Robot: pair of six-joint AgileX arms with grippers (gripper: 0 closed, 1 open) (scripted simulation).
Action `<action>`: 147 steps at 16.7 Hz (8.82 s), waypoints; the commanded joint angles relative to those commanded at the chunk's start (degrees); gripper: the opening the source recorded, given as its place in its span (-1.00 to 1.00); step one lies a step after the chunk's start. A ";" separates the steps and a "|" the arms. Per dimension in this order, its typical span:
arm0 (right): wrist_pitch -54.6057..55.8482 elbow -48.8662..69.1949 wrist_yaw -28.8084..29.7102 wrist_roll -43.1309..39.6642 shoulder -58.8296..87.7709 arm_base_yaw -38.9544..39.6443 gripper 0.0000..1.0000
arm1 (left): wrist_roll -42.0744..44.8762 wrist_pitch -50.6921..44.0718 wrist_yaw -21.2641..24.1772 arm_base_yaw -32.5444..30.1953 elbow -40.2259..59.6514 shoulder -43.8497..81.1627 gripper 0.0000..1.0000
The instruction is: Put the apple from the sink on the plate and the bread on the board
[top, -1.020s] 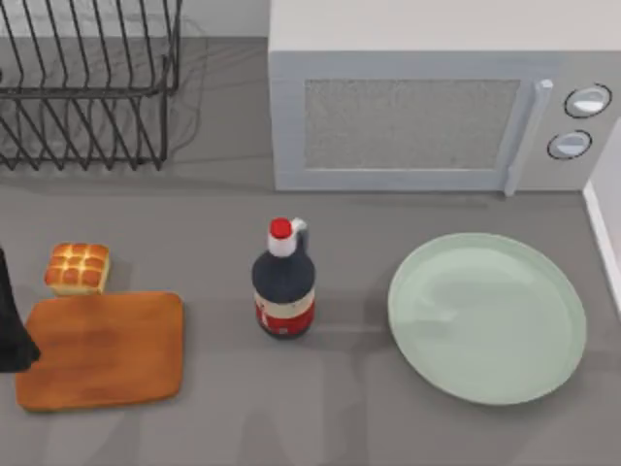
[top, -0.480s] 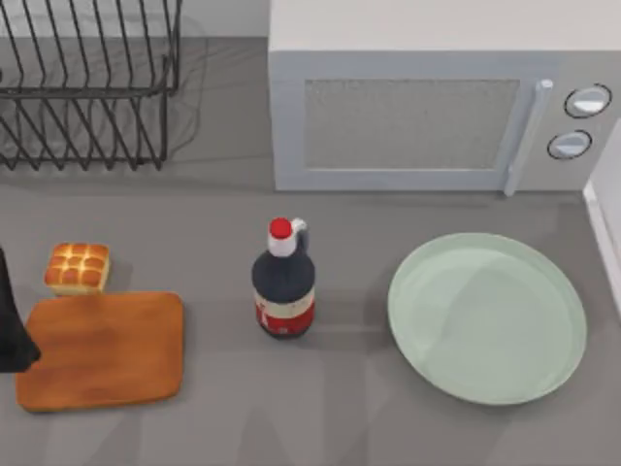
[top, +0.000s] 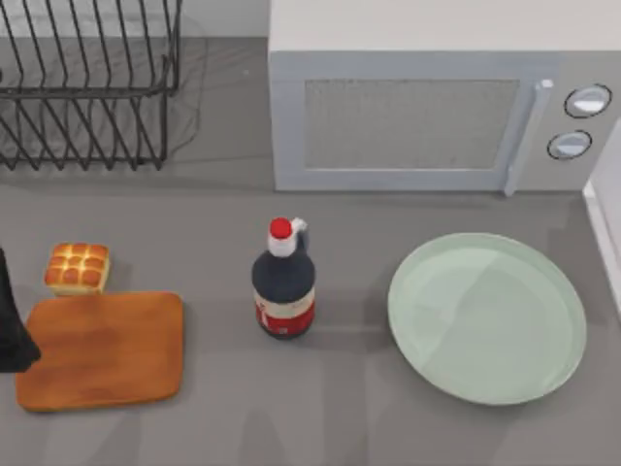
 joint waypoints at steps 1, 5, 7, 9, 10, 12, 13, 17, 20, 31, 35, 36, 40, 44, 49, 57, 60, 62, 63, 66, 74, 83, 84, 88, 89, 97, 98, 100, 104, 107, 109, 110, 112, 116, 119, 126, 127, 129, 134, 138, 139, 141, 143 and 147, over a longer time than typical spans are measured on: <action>0.73 -0.34 0.01 0.01 0.57 -0.01 1.00 | 0.00 0.00 0.00 0.00 0.00 0.00 1.00; 9.67 -3.64 0.06 0.07 6.39 -0.10 1.00 | 0.00 0.00 0.00 0.00 0.00 0.00 1.00; 17.08 -5.94 0.09 0.12 10.25 -0.15 1.00 | 0.00 0.00 0.00 0.00 0.00 0.00 1.00; 23.19 -8.18 0.12 0.18 13.87 -0.19 1.00 | 0.00 0.00 0.00 0.00 0.00 0.00 1.00; 25.33 -9.12 0.14 0.21 15.39 -0.20 1.00 | 0.00 0.00 0.00 0.00 0.00 0.00 1.00; 27.76 -10.33 0.15 0.24 17.34 -0.22 1.00 | 0.00 0.00 0.00 0.00 0.00 0.00 1.00; 28.06 -10.49 0.16 0.25 17.61 -0.23 1.00 | 0.00 0.00 0.00 0.00 0.00 0.00 1.00; 28.06 -10.49 0.16 0.25 17.61 -0.23 0.85 | 0.00 0.00 0.00 0.00 0.00 0.00 1.00; 28.06 -10.49 0.16 0.25 17.61 -0.23 0.40 | 0.00 0.00 0.00 0.00 0.00 0.00 1.00; 28.06 -10.49 0.16 0.25 17.61 -0.23 -1.00 | 0.00 0.00 0.00 0.00 0.00 0.00 1.00; 28.06 -10.49 0.16 0.25 17.61 -0.23 -1.00 | 0.00 0.00 0.00 0.00 0.00 0.00 1.00; 28.06 -10.49 0.16 0.25 17.61 -0.23 -1.00 | 0.00 0.00 0.00 0.00 0.00 0.00 1.00; 24.86 -8.91 -0.87 0.81 12.71 -0.13 -1.00 | 0.00 0.00 0.00 0.00 0.00 0.00 1.00; 15.82 -5.69 -0.92 0.71 7.88 -0.17 -1.00 | 0.00 0.00 0.00 0.00 0.00 0.00 1.00; 7.42 -2.31 -0.98 0.64 2.19 -0.17 -1.00 | 0.00 0.00 0.00 0.00 0.00 0.00 1.00; 4.98 -2.05 -0.82 3.83 -0.70 3.07 -1.00 | 0.00 0.00 0.00 0.00 0.00 0.00 1.00; 0.90 -3.75 -0.67 8.83 -3.45 8.21 -1.00 | 0.00 0.00 0.00 0.00 0.00 0.00 1.00; -2.35 -5.24 -0.56 13.11 -5.30 12.58 -1.00 | 0.00 0.00 0.00 0.00 0.00 0.00 1.00; -4.02 -5.96 -0.50 15.46 -6.21 14.97 -1.00 | 0.00 0.00 0.00 0.00 0.00 0.00 1.00; -8.75 -7.54 -0.30 23.03 -8.65 22.65 -1.00 | 0.00 0.00 0.00 0.00 0.00 0.00 1.00; -13.08 -2.97 -0.06 41.86 -11.40 41.66 -1.00 | 0.00 0.00 0.00 0.00 0.00 0.00 1.00; -12.09 0.89 -0.08 46.93 -11.16 46.85 -1.00 | 0.00 0.00 0.00 0.00 0.00 0.00 1.00; -12.09 0.89 -0.08 46.93 -11.16 46.85 -0.85 | 0.00 0.00 0.00 0.00 0.00 0.00 1.00; -12.09 0.89 -0.08 46.93 -11.16 46.85 -0.25 | 0.00 0.00 0.00 0.00 0.00 0.00 1.00; -12.09 0.89 -0.08 46.93 -11.16 46.85 -0.10 | 0.00 0.00 0.00 0.00 0.00 0.00 1.00; -12.09 0.89 -0.08 46.93 -11.16 46.85 1.00 | 0.00 0.00 0.00 0.00 0.00 0.00 1.00; -12.09 0.89 -0.08 46.93 -11.16 46.85 1.00 | 0.00 0.00 0.00 0.00 0.00 0.00 1.00; -12.09 0.89 -0.08 46.93 -11.16 46.85 1.00 | 0.00 0.00 0.00 0.00 0.00 0.00 1.00; -12.09 0.89 -0.08 46.93 -11.16 46.85 1.00 | 0.00 0.00 0.00 0.00 0.00 0.00 1.00; -11.69 0.48 -0.08 46.76 -11.68 46.59 1.00 | 0.00 0.00 0.00 0.00 0.00 0.00 1.00; -9.71 -1.74 -0.08 45.98 -14.44 45.84 1.00 | 0.00 0.00 0.00 0.00 0.00 0.00 1.00; -8.17 -3.60 -0.08 45.37 -16.69 45.24 1.00 | 0.00 0.00 0.00 0.00 0.00 0.00 1.00; -4.02 -8.92 -0.08 43.71 -22.95 43.64 1.00 | 0.00 0.00 0.00 0.00 0.00 0.00 1.00; 7.71 -23.93 -0.09 39.13 -41.87 39.21 1.00 | 0.00 0.00 0.00 0.00 0.00 0.00 1.00; 18.42 -37.49 -0.10 34.91 -59.87 35.14 1.00 | 0.00 0.00 0.00 0.00 0.00 0.00 1.00; 44.24 -70.35 -0.11 24.72 -100.14 25.29 1.00 | 0.00 0.00 0.00 0.00 0.00 0.00 1.00; 47.37 -74.25 -0.11 23.48 -104.50 24.09 1.00 | 0.00 0.00 0.00 0.00 0.00 0.00 1.00; 52.80 -80.71 -0.12 21.35 -111.48 22.03 1.00 | 0.00 0.00 0.00 0.00 0.00 0.00 1.00; 58.88 -87.28 -0.12 18.94 -118.35 19.70 1.00 | 0.00 0.00 0.00 0.00 0.00 0.00 1.00; 58.88 -87.28 -0.12 18.94 -118.35 19.70 1.00 | 0.00 0.00 0.00 0.00 0.00 0.00 1.00; 58.88 -87.28 -0.12 18.94 -118.35 19.70 1.00 | 0.00 0.00 0.00 0.00 0.00 0.00 1.00; 58.88 -87.28 -0.12 18.94 -118.35 19.70 1.00 | -0.02 -1.19 0.35 -0.41 0.50 1.64 1.00; 58.88 -87.28 -0.12 18.94 -118.35 19.70 1.00 | -0.06 -3.52 0.85 -1.07 2.16 5.28 1.00; 58.88 -87.28 -0.12 18.94 -118.35 19.70 1.00 | -0.22 -10.10 1.40 -2.22 9.91 16.95 1.00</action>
